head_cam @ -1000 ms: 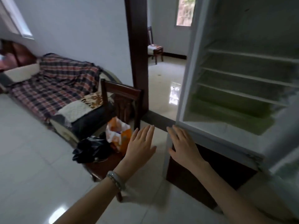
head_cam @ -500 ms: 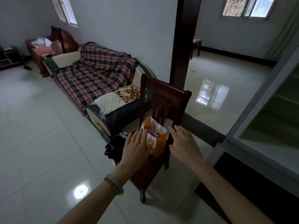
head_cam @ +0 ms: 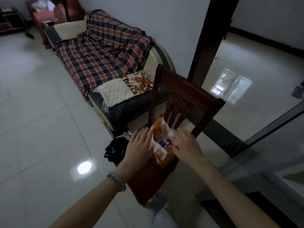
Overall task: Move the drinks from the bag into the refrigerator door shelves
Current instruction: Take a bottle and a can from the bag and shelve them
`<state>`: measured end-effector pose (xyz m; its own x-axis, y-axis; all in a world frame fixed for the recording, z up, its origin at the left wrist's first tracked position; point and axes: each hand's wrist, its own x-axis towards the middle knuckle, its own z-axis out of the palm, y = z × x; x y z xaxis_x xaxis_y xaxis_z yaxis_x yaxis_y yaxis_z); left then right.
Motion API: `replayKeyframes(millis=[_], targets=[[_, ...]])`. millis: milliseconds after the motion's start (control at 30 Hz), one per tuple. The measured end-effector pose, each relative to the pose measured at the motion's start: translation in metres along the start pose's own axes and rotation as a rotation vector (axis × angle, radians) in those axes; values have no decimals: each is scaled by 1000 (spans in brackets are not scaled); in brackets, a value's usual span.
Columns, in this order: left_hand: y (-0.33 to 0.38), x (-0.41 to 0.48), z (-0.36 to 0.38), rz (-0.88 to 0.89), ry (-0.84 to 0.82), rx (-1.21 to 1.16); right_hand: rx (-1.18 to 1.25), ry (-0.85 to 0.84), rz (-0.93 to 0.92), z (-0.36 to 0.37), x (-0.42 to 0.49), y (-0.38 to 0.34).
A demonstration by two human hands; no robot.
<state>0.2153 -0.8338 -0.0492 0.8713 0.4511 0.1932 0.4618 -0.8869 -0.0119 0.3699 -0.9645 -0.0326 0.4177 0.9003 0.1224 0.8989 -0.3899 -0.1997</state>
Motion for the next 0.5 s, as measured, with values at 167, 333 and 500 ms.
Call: replayKeyframes(millis=[167, 333, 500], targets=[[-14, 66, 46, -54, -145, -49, 70, -122, 12, 44, 73, 35], [-25, 117, 97, -42, -311, -57, 173, -305, 71, 108, 113, 69], [-33, 147, 146, -33, -397, -67, 193, -542, 145, 173, 133, 91]])
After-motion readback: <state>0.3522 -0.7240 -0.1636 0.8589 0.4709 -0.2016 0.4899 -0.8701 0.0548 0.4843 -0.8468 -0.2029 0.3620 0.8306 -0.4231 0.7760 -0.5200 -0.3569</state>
